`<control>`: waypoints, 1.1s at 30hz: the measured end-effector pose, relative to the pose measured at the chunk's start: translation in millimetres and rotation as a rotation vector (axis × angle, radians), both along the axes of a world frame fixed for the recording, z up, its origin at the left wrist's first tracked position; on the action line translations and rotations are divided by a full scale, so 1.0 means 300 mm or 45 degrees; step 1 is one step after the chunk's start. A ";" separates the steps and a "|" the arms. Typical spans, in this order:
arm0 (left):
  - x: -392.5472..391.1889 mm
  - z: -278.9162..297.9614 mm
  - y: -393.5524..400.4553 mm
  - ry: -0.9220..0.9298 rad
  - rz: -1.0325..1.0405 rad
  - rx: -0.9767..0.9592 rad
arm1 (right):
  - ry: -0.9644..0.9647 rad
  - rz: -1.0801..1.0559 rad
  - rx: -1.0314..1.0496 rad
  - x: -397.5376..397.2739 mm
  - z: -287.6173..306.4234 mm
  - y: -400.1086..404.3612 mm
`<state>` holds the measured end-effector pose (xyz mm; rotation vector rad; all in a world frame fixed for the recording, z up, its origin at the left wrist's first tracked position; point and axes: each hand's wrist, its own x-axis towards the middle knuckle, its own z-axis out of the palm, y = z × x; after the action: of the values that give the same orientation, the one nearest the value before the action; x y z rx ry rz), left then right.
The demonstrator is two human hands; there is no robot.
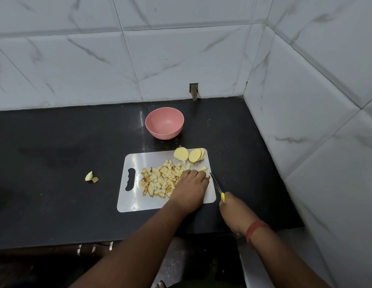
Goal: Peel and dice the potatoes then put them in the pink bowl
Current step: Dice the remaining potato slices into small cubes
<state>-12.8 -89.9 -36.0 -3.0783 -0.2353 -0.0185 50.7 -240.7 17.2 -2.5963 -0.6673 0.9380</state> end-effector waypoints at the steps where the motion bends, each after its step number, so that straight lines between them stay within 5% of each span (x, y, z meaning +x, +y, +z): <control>1: -0.004 -0.003 -0.001 -0.012 -0.001 -0.020 | 0.000 0.001 -0.005 -0.001 0.003 0.000; 21: -0.052 0.020 -0.008 0.037 0.083 0.071 | 0.023 0.009 0.034 -0.016 0.002 -0.041; 29: -0.093 -0.002 0.008 -0.173 -0.074 0.015 | 0.036 0.012 0.026 -0.027 0.007 -0.049; 33: -0.105 -0.014 0.023 -0.131 0.054 -0.001 | 0.022 0.024 0.050 -0.024 0.012 -0.057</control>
<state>-44.3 -82.9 -40.2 -3.0758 -0.3050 -0.1749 43.5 -257.7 20.7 -2.5493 -0.6996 0.9427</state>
